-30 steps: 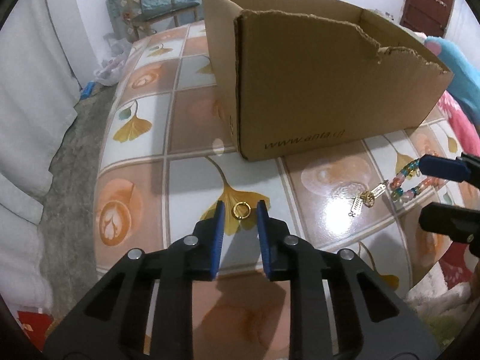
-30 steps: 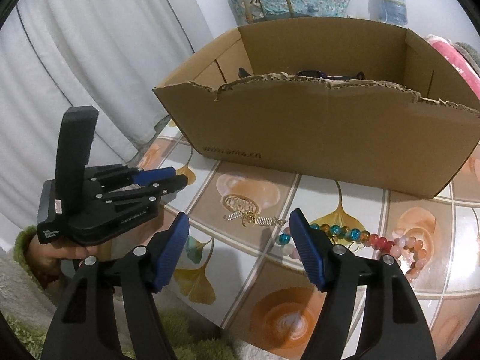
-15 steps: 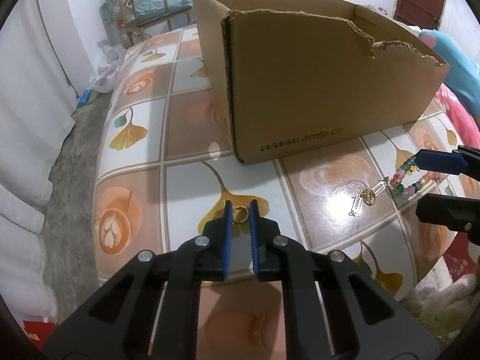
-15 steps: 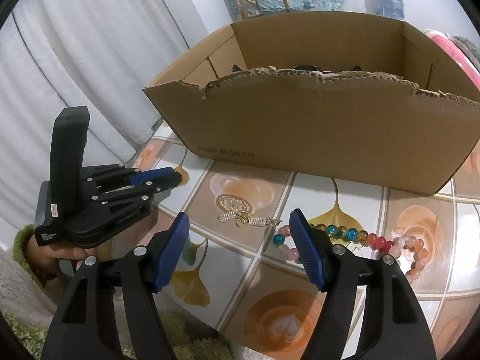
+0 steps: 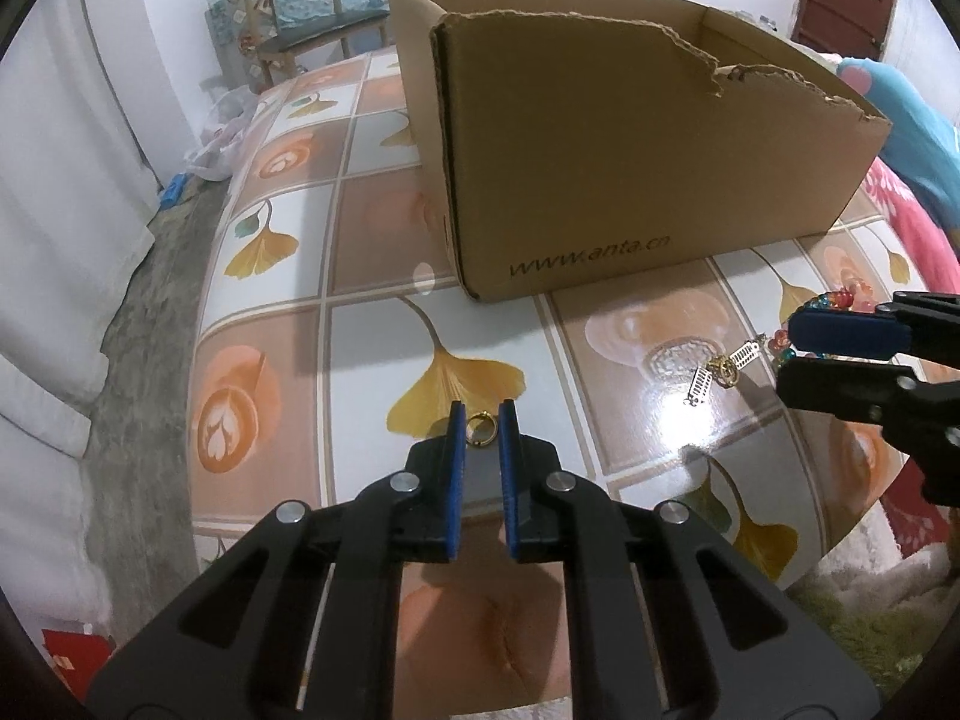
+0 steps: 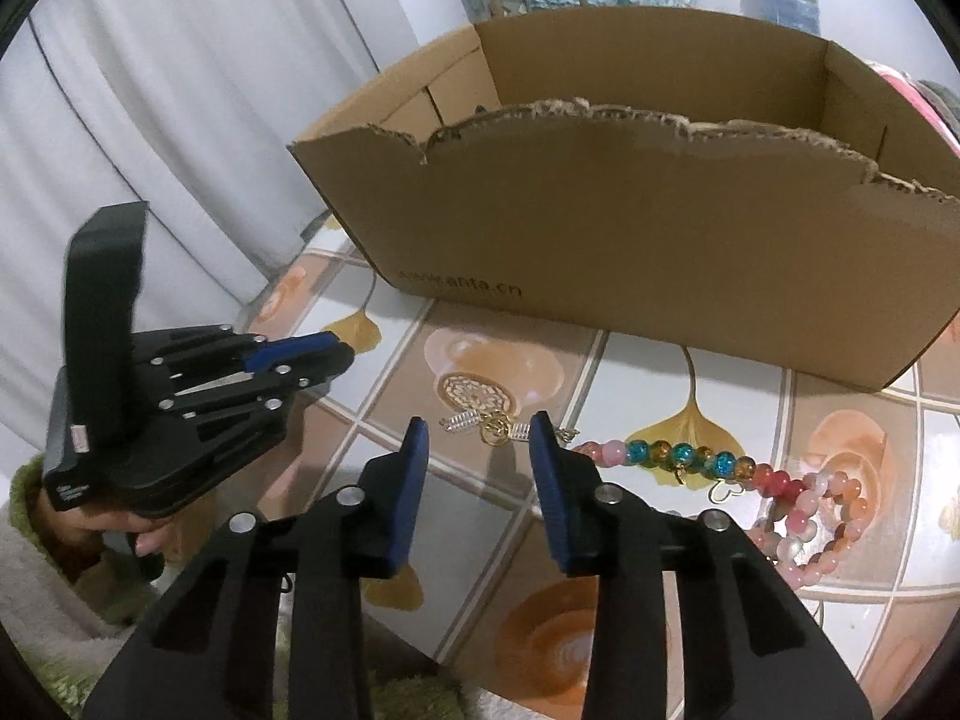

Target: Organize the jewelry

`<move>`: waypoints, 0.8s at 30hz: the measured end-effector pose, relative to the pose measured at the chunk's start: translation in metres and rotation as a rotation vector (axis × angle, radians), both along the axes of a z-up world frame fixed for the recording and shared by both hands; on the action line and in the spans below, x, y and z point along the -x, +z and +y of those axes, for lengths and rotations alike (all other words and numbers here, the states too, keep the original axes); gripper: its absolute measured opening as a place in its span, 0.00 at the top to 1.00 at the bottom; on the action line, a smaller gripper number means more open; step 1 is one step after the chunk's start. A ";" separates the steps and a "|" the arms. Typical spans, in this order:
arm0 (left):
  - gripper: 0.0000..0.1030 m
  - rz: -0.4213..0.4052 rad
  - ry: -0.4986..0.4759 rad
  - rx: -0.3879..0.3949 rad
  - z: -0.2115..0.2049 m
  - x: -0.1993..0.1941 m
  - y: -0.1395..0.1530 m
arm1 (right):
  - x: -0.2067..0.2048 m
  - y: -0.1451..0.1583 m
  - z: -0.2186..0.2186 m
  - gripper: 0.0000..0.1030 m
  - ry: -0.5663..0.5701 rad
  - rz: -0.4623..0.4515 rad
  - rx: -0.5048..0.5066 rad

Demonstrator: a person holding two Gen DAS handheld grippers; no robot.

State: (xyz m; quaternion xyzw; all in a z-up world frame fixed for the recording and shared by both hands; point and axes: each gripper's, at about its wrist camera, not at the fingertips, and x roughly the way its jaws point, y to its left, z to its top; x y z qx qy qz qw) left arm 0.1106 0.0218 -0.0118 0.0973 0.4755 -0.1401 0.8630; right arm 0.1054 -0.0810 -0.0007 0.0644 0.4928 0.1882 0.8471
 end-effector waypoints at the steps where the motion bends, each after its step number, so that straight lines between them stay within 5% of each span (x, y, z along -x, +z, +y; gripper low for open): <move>1: 0.90 -0.002 0.001 0.000 0.000 0.001 0.000 | -0.001 -0.001 0.001 0.68 0.000 0.002 0.004; 24: 0.90 -0.003 -0.012 0.026 0.003 -0.003 -0.001 | -0.010 -0.016 0.032 0.85 0.058 0.005 0.185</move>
